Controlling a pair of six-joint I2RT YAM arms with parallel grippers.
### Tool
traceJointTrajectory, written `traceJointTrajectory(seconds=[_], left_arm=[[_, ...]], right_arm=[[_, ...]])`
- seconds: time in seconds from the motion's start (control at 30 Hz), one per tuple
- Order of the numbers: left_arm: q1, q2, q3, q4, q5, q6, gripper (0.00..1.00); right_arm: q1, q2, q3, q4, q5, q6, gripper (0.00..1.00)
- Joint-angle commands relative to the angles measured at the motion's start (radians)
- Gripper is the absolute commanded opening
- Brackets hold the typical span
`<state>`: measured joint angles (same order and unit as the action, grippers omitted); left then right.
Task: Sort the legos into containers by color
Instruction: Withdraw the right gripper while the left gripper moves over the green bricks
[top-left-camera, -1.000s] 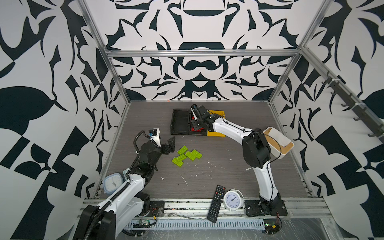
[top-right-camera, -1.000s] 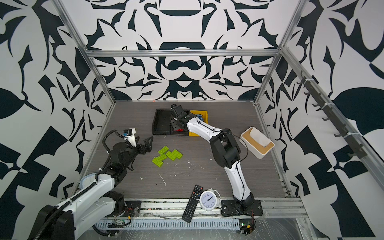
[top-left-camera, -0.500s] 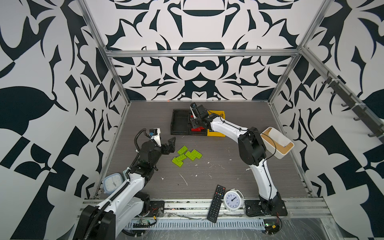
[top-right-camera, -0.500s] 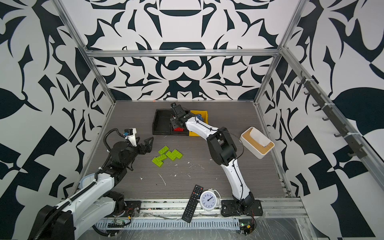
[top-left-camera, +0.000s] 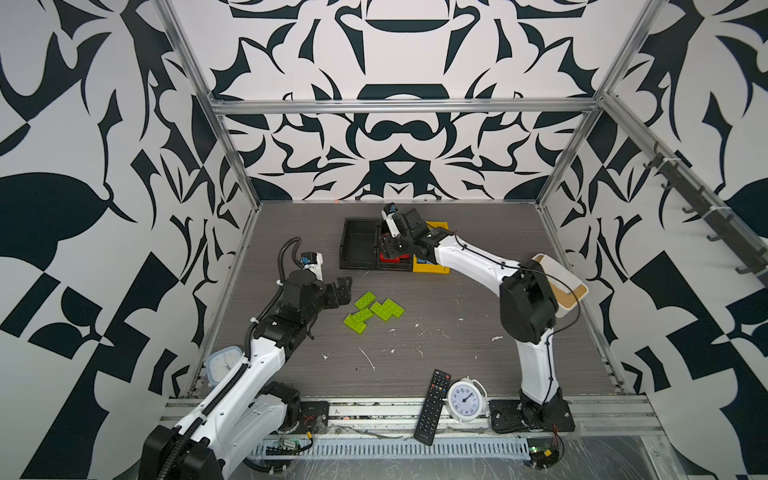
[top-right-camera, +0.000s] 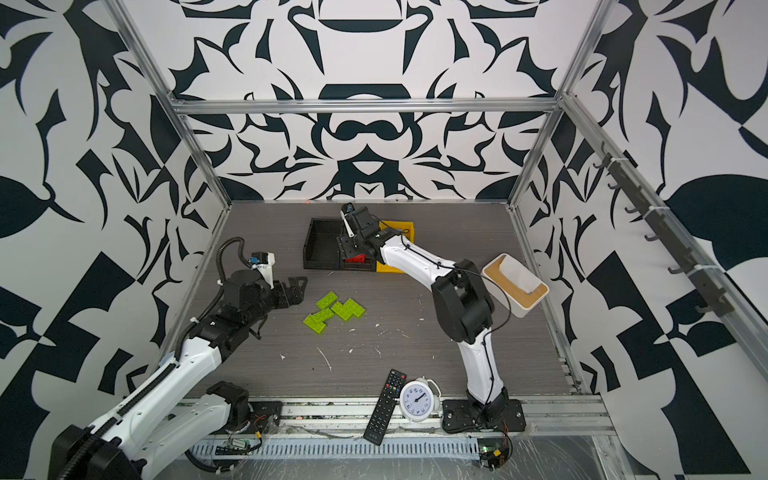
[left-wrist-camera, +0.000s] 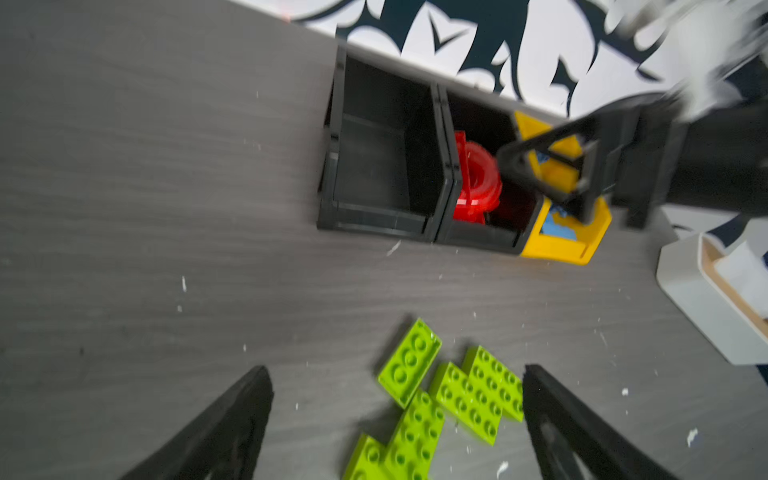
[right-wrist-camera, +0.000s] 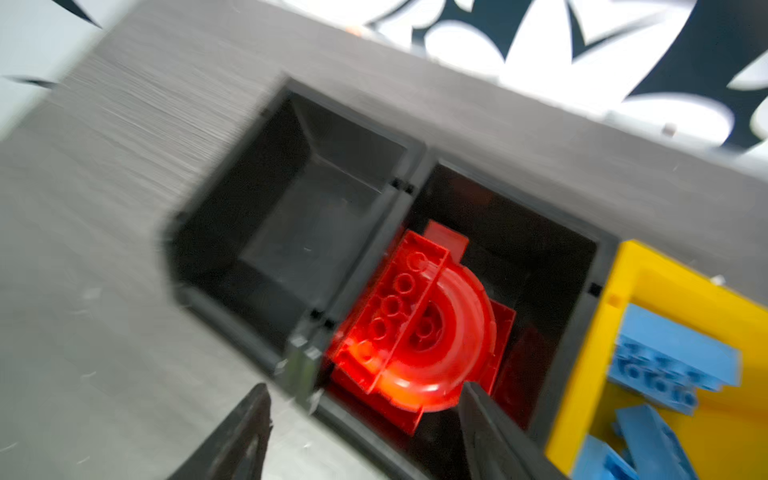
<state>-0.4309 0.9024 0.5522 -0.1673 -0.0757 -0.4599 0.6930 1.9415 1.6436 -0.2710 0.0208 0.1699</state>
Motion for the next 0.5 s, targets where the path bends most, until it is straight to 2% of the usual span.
traceJointTrajectory(seconds=[0.0,0.1,0.2,0.27,0.33,0.47], left_arm=[[-0.073,-0.003,0.023,-0.175,-0.083,-0.103,0.97],[-0.132,0.013,0.023,-0.223,-0.112,-0.173,0.97],[-0.193,0.044,0.013,-0.253,-0.144,-0.244,0.97],[-0.225,0.074,0.012,-0.268,-0.146,-0.290,0.96],[-0.253,0.103,0.022,-0.301,-0.156,-0.324,0.95],[-0.281,0.160,0.011,-0.294,-0.149,-0.378,0.94]], right_arm=[[0.016,-0.267,-0.093,0.092,-0.039,-0.027,0.75],[0.012,-0.481,-0.274,0.158,0.025,-0.080,0.77],[-0.014,-0.686,-0.457,0.231,0.157,-0.148,0.85],[-0.056,-0.803,-0.542,0.234,0.242,-0.171,0.86],[-0.108,-0.892,-0.626,0.228,0.258,-0.172,0.86],[-0.165,-1.043,-0.843,0.344,0.253,-0.206,0.86]])
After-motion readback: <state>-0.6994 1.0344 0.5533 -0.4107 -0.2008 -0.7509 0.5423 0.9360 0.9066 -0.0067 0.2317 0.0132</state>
